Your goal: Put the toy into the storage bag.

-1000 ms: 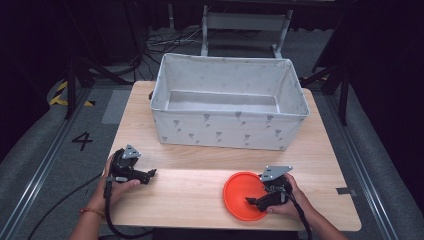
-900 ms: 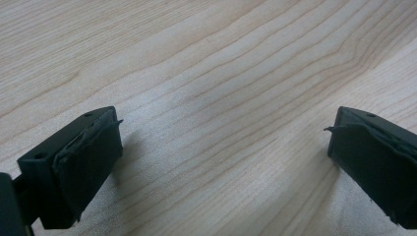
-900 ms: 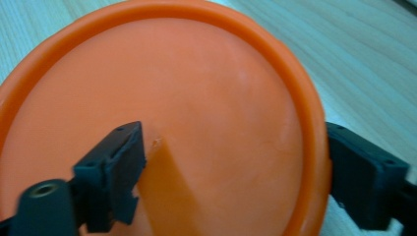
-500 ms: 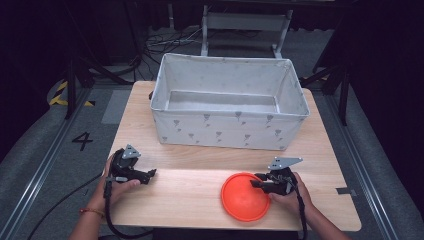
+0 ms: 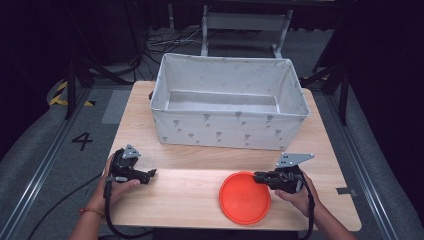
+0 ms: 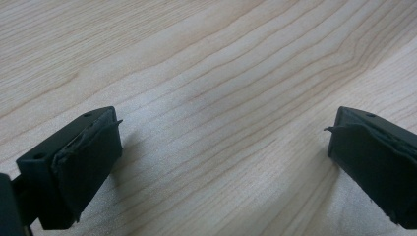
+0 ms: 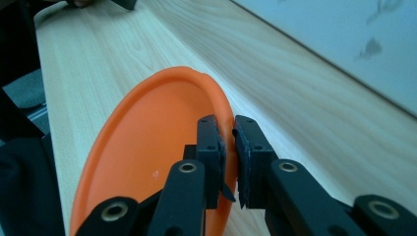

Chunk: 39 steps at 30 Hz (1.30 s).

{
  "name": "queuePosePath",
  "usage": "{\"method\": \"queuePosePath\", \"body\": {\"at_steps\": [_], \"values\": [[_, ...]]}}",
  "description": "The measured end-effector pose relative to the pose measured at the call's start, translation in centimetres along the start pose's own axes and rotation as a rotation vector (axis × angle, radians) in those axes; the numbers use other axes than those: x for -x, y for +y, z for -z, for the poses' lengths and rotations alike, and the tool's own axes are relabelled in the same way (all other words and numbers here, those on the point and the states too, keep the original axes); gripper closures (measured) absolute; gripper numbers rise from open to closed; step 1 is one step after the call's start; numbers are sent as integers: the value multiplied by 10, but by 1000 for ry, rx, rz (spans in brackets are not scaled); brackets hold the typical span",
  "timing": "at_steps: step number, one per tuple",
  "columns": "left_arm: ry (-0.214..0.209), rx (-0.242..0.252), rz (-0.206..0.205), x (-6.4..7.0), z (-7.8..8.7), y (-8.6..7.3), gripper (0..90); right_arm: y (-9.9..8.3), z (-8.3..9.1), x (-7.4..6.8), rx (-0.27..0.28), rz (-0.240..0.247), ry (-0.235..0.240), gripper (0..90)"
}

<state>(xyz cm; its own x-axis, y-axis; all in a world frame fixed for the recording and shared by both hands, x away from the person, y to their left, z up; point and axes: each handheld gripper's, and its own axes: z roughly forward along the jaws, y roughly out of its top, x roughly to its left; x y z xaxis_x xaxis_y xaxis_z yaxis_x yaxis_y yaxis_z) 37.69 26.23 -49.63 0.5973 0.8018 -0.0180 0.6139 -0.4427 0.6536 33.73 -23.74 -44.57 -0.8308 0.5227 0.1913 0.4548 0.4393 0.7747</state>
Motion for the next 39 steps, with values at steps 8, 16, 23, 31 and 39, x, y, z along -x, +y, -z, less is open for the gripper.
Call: {"method": "queuePosePath", "body": {"at_steps": [8, 16, 23, 31, 39], "values": [[2, 0, 1, 0, 0, 0, 4, 17, 10, -17, -14, 134, -43, 819], [2, 0, 1, 0, 0, 0, 4, 32, 20, -21, -22, 196, -76, 820], [2, -1, 1, 0, 0, 0, 4, 45, 34, -26, -41, 251, -119, 821], [2, -1, 1, 0, 0, 0, 4, 60, 52, -25, -32, 281, -145, 822], [1, -2, 2, 0, 0, 0, 4, 74, 77, -26, -6, 307, -177, 822]]}}
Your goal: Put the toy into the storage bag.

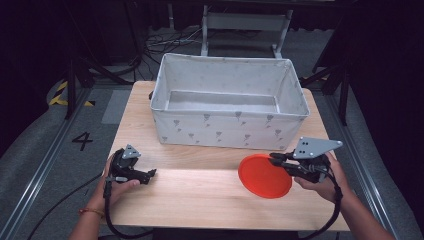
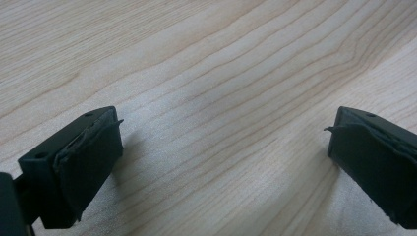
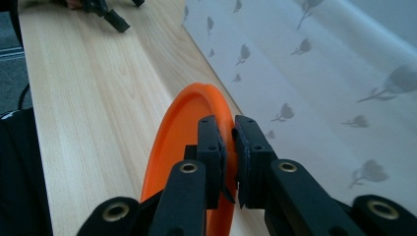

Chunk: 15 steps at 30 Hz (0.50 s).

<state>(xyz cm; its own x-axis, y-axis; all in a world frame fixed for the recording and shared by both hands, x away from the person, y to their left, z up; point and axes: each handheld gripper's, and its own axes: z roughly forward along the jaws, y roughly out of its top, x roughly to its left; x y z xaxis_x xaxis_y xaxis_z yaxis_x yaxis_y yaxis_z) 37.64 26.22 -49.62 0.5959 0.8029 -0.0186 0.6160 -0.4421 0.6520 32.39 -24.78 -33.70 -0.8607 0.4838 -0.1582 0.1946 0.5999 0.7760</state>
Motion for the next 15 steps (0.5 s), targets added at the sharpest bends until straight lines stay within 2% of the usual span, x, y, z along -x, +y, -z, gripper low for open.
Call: {"method": "queuePosePath", "body": {"at_steps": [5, 9, 15], "values": [[-1, 1, 2, 0, 0, 0, 4, 10, 16, 4, 7, 17, -9, 822], [0, 0, 1, 0, 0, 0, 4, 24, 38, 10, 38, 31, -26, 822], [-1, 0, 1, 0, 0, 0, 4, 42, 64, 14, 73, 45, -74, 822]]}}
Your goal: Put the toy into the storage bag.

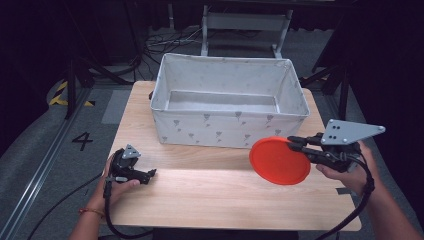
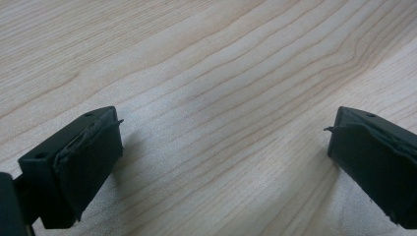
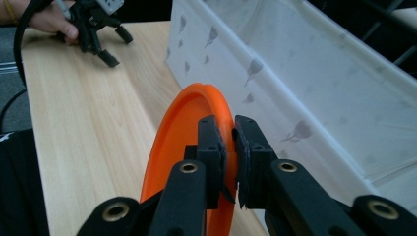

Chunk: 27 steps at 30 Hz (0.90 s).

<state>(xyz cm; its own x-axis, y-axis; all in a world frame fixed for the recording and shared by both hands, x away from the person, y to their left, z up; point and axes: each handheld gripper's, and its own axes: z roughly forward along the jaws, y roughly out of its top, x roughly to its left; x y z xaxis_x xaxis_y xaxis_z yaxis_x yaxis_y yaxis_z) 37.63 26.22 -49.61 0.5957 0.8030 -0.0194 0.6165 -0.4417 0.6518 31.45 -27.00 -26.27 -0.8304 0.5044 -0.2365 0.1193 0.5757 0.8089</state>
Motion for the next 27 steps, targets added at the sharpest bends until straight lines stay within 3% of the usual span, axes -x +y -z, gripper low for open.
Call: {"method": "queuePosePath", "body": {"at_steps": [12, 23, 27], "values": [[0, 1, 1, 0, 0, 0, 4, 44, 30, 14, 41, 36, -58, 822], [5, 3, -1, 0, 0, 0, 5, 67, 35, 39, 28, 31, -109, 822], [4, 3, -1, 0, 0, 0, 5, 76, 32, 55, 2, 34, -141, 822]]}}
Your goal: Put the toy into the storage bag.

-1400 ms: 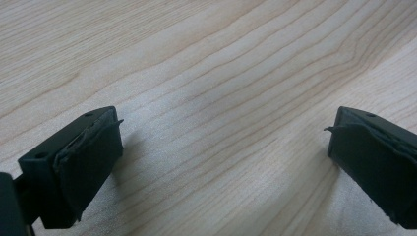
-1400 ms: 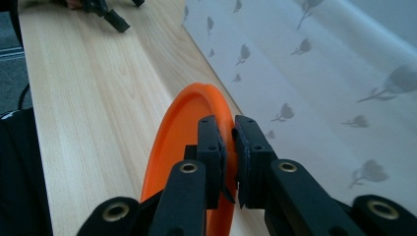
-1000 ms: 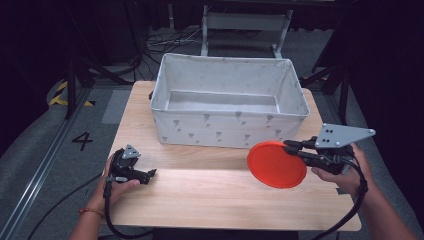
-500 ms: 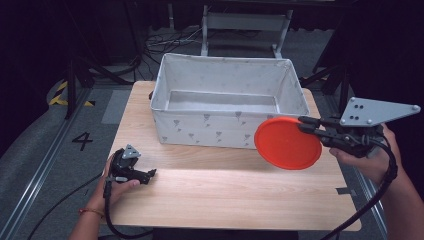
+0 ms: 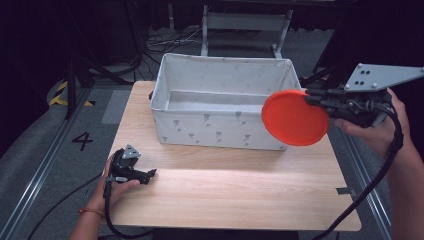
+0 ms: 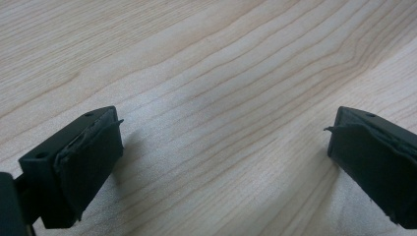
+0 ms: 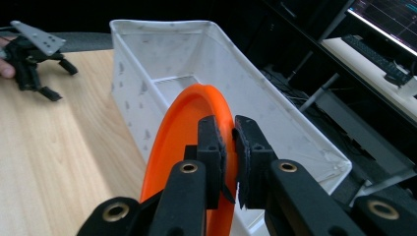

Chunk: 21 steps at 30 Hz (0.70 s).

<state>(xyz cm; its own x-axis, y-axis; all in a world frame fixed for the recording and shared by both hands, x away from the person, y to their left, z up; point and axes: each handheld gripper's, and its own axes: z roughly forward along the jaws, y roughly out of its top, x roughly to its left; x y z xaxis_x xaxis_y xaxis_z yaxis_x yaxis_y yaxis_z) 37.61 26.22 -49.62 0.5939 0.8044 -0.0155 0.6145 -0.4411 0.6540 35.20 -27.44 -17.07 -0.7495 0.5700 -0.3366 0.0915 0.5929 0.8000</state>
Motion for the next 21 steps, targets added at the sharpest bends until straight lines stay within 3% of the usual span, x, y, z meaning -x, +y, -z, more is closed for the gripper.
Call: {"method": "queuePosePath", "body": {"at_steps": [4, 15, 21], "values": [[0, 0, 0, 0, 0, 0, 5, 5, -5, 12, 0, -13, -8, 822], [0, 0, 0, 0, 0, 0, 5, 19, -42, 45, -34, -38, -66, 822], [0, 0, 0, 0, 0, 0, 5, 16, -74, 65, -70, -57, -79, 822]]}}
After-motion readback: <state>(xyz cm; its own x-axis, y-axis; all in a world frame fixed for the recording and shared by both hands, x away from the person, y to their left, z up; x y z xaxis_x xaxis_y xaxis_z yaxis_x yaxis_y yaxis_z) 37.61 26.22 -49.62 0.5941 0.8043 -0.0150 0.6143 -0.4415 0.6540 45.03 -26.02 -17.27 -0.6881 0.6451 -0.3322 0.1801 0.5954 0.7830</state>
